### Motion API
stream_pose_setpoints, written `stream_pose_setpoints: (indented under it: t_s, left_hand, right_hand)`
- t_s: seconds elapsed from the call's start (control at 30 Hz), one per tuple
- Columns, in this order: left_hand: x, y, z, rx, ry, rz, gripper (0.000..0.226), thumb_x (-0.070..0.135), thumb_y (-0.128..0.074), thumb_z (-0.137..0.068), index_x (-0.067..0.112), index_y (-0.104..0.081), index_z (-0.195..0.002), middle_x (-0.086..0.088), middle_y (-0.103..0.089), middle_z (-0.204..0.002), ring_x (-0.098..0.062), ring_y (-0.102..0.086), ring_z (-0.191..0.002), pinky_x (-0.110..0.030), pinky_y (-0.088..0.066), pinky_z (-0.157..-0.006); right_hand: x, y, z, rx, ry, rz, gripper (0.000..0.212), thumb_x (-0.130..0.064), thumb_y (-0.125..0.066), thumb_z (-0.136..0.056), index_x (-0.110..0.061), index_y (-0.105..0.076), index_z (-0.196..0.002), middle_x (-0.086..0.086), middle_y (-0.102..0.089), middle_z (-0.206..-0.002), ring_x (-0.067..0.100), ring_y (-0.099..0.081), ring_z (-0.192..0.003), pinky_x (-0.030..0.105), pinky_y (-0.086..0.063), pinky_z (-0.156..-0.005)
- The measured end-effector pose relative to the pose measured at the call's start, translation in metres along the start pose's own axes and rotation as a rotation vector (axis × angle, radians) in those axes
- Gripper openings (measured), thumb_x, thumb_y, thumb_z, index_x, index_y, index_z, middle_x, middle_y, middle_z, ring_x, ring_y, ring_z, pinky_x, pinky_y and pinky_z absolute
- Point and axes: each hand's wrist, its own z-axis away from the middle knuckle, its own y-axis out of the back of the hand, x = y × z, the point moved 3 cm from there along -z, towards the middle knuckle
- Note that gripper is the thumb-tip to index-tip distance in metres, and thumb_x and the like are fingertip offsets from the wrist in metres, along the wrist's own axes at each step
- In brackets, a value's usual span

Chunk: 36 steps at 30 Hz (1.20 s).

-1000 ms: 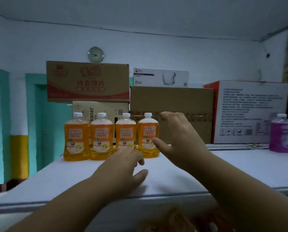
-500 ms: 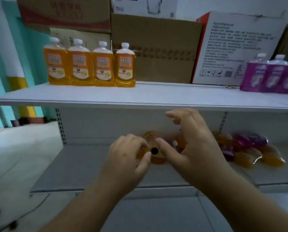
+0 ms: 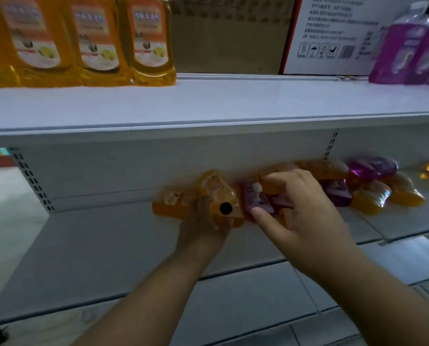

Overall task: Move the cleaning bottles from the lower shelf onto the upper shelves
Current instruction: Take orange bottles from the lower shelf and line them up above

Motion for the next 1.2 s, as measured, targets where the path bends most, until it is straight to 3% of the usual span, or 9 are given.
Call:
stream_pose_setpoints:
  t_s: [0.13,0.33,0.5,0.6,0.7,0.83,0.93,1.03,1.2]
  left_hand:
    - [-0.013,-0.031,-0.035,-0.044,-0.056,-0.169,0.09,0.047,-0.077,-0.076,0.029,-0.029,-0.15,-0.008,-0.037,-0.15,-0.033,-0.034,-0.137,-0.046,-0.043,-0.104]
    - [-0.03,-0.036,-0.055,0.112,-0.18,-0.023,0.069,0.034,-0.078,-0.08,0.024,-0.05,-0.142,-0.009,-0.054,-0.134,-0.032,-0.047,-0.123,-0.043,-0.042,-0.1]
    - [-0.035,0.004,-0.049,0.312,0.244,0.696,0.045,0.064,-0.055,-0.081,0.033,-0.065,-0.113,-0.002,-0.069,-0.107,-0.023,-0.067,-0.098,-0.051,-0.057,-0.086]
    - [-0.036,0.031,-0.03,0.435,0.416,1.205,0.025,0.053,-0.059,-0.091,0.035,-0.074,-0.101,0.001,-0.077,-0.101,-0.02,-0.074,-0.092,-0.04,-0.061,-0.069]
    - [-0.046,0.061,-0.003,0.532,0.488,1.348,0.025,0.045,-0.056,-0.098,0.035,-0.078,-0.095,0.003,-0.077,-0.102,-0.02,-0.073,-0.098,-0.042,-0.06,-0.078]
    - [-0.068,0.097,0.028,0.626,0.553,1.487,0.042,0.032,-0.043,-0.1,-0.003,-0.062,-0.111,-0.02,-0.061,-0.096,-0.042,-0.062,-0.09,-0.046,-0.055,-0.074]
    - [-0.076,0.106,0.062,0.725,0.691,1.566,0.034,0.044,-0.049,-0.095,0.018,-0.064,-0.08,-0.006,-0.062,-0.07,-0.024,-0.064,-0.066,-0.033,-0.057,-0.063]
    - [-0.069,0.108,0.086,0.738,0.744,1.677,0.04,0.043,-0.057,-0.091,0.02,-0.061,-0.059,-0.002,-0.058,-0.059,-0.02,-0.061,-0.051,-0.034,-0.055,-0.058]
    - [-0.068,0.098,0.106,0.832,0.726,1.804,0.062,0.062,-0.051,-0.094,0.013,-0.073,-0.063,-0.008,-0.067,-0.065,-0.025,-0.068,-0.055,-0.04,-0.057,-0.057]
  right_hand:
    - [0.015,-0.02,-0.015,0.008,-0.102,0.0,0.039,-0.047,-0.066,-0.08,-0.032,-0.054,-0.114,-0.019,-0.047,-0.104,-0.002,-0.045,-0.097,0.007,-0.035,-0.082]
    - [0.036,-0.036,-0.021,-0.004,-0.183,0.0,0.039,-0.039,-0.071,-0.081,-0.032,-0.057,-0.116,-0.012,-0.05,-0.109,-0.001,-0.044,-0.095,-0.001,-0.031,-0.078]
    - [0.049,-0.055,-0.032,-0.013,-0.161,-0.031,0.037,-0.038,-0.069,-0.081,-0.031,-0.057,-0.115,-0.017,-0.046,-0.104,0.003,-0.044,-0.093,0.014,-0.034,-0.067]
    - [0.05,-0.076,-0.046,-0.042,-0.064,-0.082,0.037,-0.031,-0.071,-0.08,-0.022,-0.06,-0.114,-0.014,-0.044,-0.104,0.0,-0.039,-0.093,0.016,-0.03,-0.07]
    - [0.051,-0.108,-0.061,-0.144,-0.019,-0.152,0.037,-0.028,-0.072,-0.081,-0.017,-0.06,-0.115,-0.008,-0.045,-0.107,0.002,-0.039,-0.091,0.02,-0.029,-0.073]
    - [0.045,-0.155,-0.076,-0.246,0.04,-0.196,0.034,-0.028,-0.064,-0.084,-0.012,-0.061,-0.114,0.007,-0.057,-0.111,0.024,-0.054,-0.099,0.035,-0.04,-0.082]
    - [0.04,-0.204,-0.088,-0.375,0.082,-0.098,0.038,-0.022,-0.057,-0.089,0.001,-0.06,-0.119,0.023,-0.058,-0.117,0.04,-0.054,-0.107,0.039,-0.035,-0.09]
    - [0.033,-0.256,-0.092,-0.584,0.09,0.124,0.053,-0.038,-0.047,-0.094,-0.004,-0.047,-0.134,0.02,-0.047,-0.135,0.037,-0.046,-0.121,0.041,-0.037,-0.098]
    - [0.034,-0.285,-0.086,-0.592,0.118,0.338,0.069,-0.051,-0.062,-0.078,-0.014,-0.043,-0.133,0.017,-0.047,-0.133,0.036,-0.046,-0.119,0.044,-0.038,-0.097]
